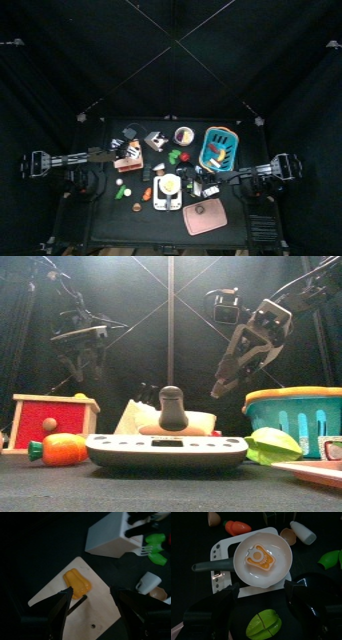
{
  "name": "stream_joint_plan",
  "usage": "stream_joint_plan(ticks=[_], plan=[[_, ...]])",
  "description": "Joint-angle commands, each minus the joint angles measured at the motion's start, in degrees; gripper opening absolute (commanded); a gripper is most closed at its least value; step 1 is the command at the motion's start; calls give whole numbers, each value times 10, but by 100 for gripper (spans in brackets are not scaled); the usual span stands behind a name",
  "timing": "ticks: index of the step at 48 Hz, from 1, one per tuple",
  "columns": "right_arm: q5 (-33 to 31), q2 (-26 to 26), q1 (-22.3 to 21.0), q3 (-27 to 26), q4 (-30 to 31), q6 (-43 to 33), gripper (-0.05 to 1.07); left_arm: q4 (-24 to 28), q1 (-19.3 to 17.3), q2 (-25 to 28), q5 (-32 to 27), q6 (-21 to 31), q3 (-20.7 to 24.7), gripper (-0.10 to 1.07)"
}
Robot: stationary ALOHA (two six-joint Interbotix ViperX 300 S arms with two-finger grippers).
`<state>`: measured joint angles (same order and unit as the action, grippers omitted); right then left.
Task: Grab squash half from drawer
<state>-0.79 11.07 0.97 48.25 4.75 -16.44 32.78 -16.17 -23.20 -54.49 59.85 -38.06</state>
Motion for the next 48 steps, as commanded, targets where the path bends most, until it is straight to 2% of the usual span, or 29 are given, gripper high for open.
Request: stream_joint_plan(ticks=[1,12,20,38,48], plan=[[4,4,-1,-11,0,1,101,-4,-22,13,-2,7,13,95],[4,-4,4,-18,0,2,101,-54,-50,45,-1,5,10,96],[4,-4,6,-18,4,3,101,-74,-56,47,11,-1,-4,96],[4,-4,9,-16,17,2,101,-98,-98,49,88,2,-36,96],[4,-4,9,-16,18,2,101,-134,-120,54,109,2,-38,96]])
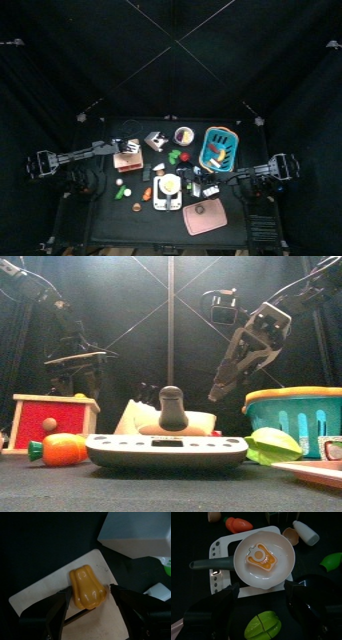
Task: Grab squash half from drawer
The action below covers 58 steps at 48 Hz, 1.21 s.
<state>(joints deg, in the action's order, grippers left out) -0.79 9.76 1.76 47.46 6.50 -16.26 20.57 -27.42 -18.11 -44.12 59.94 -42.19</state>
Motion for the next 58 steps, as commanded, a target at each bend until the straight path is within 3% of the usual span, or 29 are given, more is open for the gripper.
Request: stream_joint_plan(ticks=[1,24,58], plan=[[4,9,1,-8,0,-1,101,-13,-9,6,4,1,4,96],[4,8,3,-6,-1,-2,101,-27,-12,46,-13,-4,2,96],[4,5,4,-6,-2,-2,101,-22,-4,47,-96,-11,13,93]])
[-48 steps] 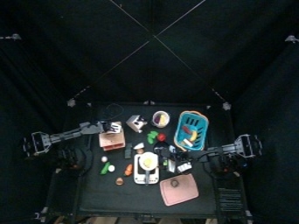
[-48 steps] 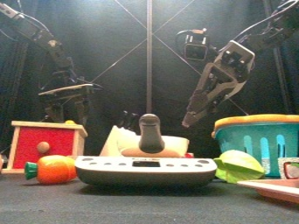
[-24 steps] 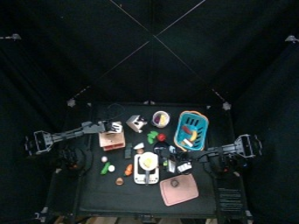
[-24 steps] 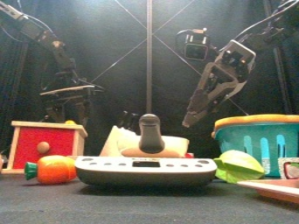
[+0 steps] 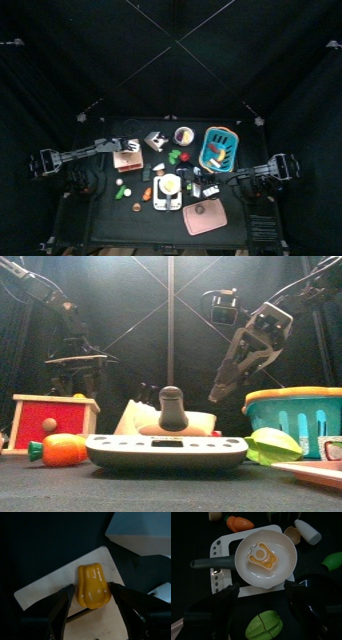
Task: Grab squash half from drawer
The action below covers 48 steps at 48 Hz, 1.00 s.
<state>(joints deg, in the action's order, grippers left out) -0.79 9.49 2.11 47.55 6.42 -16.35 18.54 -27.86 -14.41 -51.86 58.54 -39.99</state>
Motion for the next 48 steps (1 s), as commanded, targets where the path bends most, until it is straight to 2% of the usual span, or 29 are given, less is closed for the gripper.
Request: stream_joint_plan(ticks=[1,27,34,48], plan=[[4,9,1,-7,-1,-1,101,-1,2,10,-20,3,-9,93],[4,8,1,-9,-2,-1,101,8,10,7,-23,2,-11,79],[4,8,1,-9,-3,-2,101,13,38,-13,-24,2,-8,79],[4,10,1,-16,-2,-1,101,11,92,-89,-21,5,-26,79]])
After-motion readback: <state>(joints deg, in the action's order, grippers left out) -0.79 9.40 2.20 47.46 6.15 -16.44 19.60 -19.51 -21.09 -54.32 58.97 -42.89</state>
